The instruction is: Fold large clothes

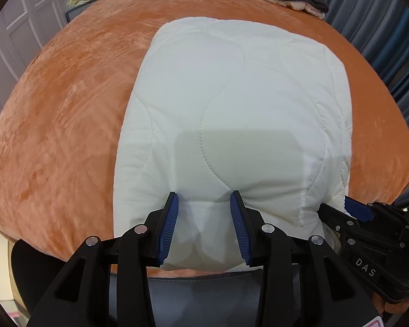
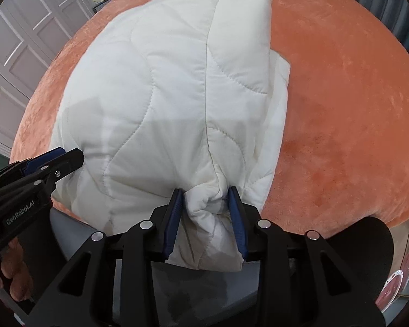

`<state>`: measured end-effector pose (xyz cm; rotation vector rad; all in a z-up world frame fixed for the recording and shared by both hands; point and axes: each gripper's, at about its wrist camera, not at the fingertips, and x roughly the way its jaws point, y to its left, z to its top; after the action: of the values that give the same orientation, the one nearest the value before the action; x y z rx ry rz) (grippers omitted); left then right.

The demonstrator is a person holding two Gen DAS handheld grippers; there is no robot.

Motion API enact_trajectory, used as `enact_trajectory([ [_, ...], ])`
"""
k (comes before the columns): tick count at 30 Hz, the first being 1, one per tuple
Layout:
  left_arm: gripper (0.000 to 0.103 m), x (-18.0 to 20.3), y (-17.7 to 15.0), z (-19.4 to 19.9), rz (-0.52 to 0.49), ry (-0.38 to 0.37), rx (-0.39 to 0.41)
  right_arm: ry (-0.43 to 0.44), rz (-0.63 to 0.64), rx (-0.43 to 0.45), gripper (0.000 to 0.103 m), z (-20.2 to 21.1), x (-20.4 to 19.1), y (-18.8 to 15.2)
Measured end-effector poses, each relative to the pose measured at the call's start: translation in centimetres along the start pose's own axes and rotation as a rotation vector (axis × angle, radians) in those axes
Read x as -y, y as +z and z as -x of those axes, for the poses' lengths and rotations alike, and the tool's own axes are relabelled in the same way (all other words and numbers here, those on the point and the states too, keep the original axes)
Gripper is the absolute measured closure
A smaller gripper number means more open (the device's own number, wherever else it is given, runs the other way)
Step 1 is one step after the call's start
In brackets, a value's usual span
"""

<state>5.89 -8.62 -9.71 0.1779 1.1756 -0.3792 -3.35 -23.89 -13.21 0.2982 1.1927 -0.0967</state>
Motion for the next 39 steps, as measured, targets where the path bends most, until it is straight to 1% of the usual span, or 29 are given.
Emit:
enact_trajectory([
  [9, 0.066, 0.6, 0.0, -0.6, -0.015, 0.034, 0.016, 0.001, -0.010, 0.007, 0.068, -0.1, -0.1, -0.3],
  [12, 0.066, 0.8, -0.1, -0.6, -0.022, 0.043, 0.024, -0.002, -0.019, 0.014, 0.066, 0.3, -0.3, -0.5],
  [14, 0.066, 0.8, 0.0, -0.3, -0.027, 0.042, 0.026, 0.007, -0.038, 0.017, 0.063, 0.9, -0.1, -0.6],
  [16, 0.064, 0.6, 0.1, 0.2, -0.033, 0.033, 0.033, 0.016, -0.072, 0.017, 0.052, 1.8, 0.5, -0.5],
  [17, 0.063, 0.6, 0.2, 0.4, -0.036, 0.027, 0.036, 0.036, -0.092, 0.022, 0.052, 2.5, 0.9, -0.3],
  [19, 0.056, 0.2, 0.4, 0.9, -0.042, 0.022, 0.038, 0.077, -0.128, 0.038, 0.052, 3.7, 1.6, 0.1],
  [20, 0.048, -0.2, 0.6, 1.3, -0.032, 0.025, 0.039, 0.096, -0.150, 0.056, 0.051, 4.4, 2.1, 0.4],
  [21, 0.043, -0.6, 0.8, 1.6, -0.016, 0.019, 0.037, 0.105, -0.164, 0.070, 0.050, 4.9, 2.4, 0.7],
  [23, 0.042, -1.7, 1.5, 2.2, 0.038, -0.026, 0.029, 0.126, -0.196, 0.110, 0.046, 6.1, 3.3, 2.1],
  [24, 0.042, -2.7, 2.2, 2.5, 0.086, -0.066, 0.028, 0.136, -0.212, 0.126, 0.043, 6.4, 3.7, 2.7],
  [26, 0.042, -4.2, 4.0, 2.9, 0.162, -0.120, 0.039, 0.165, -0.263, 0.159, 0.042, 6.9, 4.8, 4.5],
  [28, 0.042, -5.9, 6.0, 2.9, 0.226, -0.164, 0.049, 0.204, -0.314, 0.186, 0.038, 6.9, 6.2, 6.0],
  [30, 0.042, -7.3, 8.0, 2.5, 0.268, -0.217, 0.067, 0.243, -0.367, 0.191, 0.038, 6.2, 7.1, 7.8],
  [32, 0.041, -8.4, 10.5, 1.1, 0.290, -0.231, 0.064, 0.280, -0.414, 0.185, 0.038, 4.7, 7.2, 9.4],
  [35, 0.041, -8.8, 12.8, -1.3, 0.299, -0.233, 0.032, 0.317, -0.493, 0.176, 0.038, 2.0, 7.5, 11.2],
  [36, 0.041, -8.8, 13.6, -2.3, 0.304, -0.245, 0.015, 0.320, -0.510, 0.167, 0.046, 1.2, 7.3, 11.5],
  [37, 0.041, -8.7, 14.1, -3.1, 0.313, -0.246, 0.003, 0.324, -0.524, 0.154, 0.062, 0.4, 7.0, 11.8],
  [38, 0.041, -8.3, 14.6, -3.8, 0.314, -0.252, -0.001, 0.328, -0.522, 0.149, 0.074, -0.3, 6.7, 12.1],
  [39, 0.041, -7.9, 14.9, -4.1, 0.307, -0.248, 0.000, 0.315, -0.507, 0.152, 0.088, -0.3, 6.5, 12.2],
])
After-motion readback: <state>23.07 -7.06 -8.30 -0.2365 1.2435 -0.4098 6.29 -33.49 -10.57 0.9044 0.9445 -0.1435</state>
